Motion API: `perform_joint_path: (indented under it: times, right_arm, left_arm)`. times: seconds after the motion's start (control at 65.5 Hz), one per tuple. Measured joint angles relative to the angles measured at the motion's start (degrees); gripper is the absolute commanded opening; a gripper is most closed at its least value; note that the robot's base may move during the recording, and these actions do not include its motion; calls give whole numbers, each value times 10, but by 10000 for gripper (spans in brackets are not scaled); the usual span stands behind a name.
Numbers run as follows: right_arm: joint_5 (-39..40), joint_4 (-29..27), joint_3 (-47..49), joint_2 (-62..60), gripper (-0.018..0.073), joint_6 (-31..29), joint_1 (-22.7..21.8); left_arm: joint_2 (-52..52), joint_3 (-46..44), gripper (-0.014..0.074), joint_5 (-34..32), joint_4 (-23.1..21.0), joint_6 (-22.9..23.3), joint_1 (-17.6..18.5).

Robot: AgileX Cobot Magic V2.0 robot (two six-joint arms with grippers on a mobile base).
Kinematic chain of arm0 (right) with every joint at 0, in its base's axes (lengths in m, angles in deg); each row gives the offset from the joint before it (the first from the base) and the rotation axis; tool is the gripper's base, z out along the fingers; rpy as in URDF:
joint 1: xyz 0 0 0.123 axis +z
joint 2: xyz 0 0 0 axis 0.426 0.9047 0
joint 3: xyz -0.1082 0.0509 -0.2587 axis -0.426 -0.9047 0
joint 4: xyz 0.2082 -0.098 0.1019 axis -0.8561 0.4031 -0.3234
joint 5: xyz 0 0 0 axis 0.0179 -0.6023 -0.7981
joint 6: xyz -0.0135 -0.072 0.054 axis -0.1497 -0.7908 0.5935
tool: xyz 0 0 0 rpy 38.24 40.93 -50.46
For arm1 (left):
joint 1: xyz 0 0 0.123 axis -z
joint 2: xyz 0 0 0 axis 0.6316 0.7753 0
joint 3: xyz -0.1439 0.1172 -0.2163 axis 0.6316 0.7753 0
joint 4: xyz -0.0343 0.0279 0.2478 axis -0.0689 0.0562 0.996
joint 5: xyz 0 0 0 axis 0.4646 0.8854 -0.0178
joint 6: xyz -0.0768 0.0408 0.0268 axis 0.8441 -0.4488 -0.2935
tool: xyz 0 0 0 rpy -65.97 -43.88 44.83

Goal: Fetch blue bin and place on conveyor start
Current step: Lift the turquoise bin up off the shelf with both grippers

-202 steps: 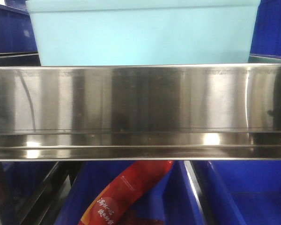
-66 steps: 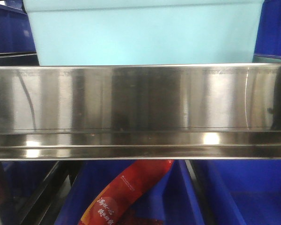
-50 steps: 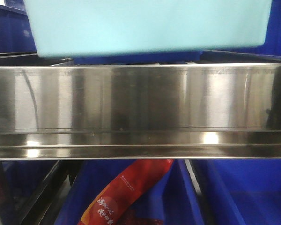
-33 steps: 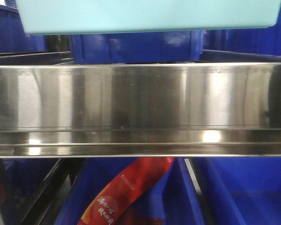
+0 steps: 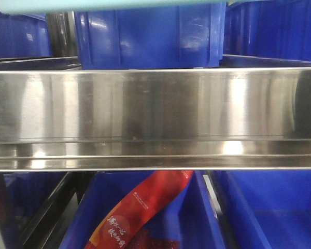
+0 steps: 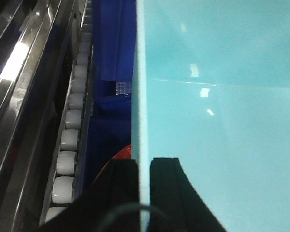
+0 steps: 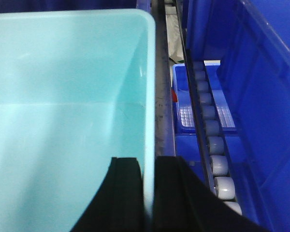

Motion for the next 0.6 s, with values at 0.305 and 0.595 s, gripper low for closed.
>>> perform_joint_path:
  times: [0.305,0.595]
  right_arm:
    - [22,1,-2,0,-165,2,1]
    - [62,8,-2,0,-165,4,1]
  left_arm:
    - [-5,0,-111,-1,30,1,0]
    - [-6,0,-111,-33,111,2,0]
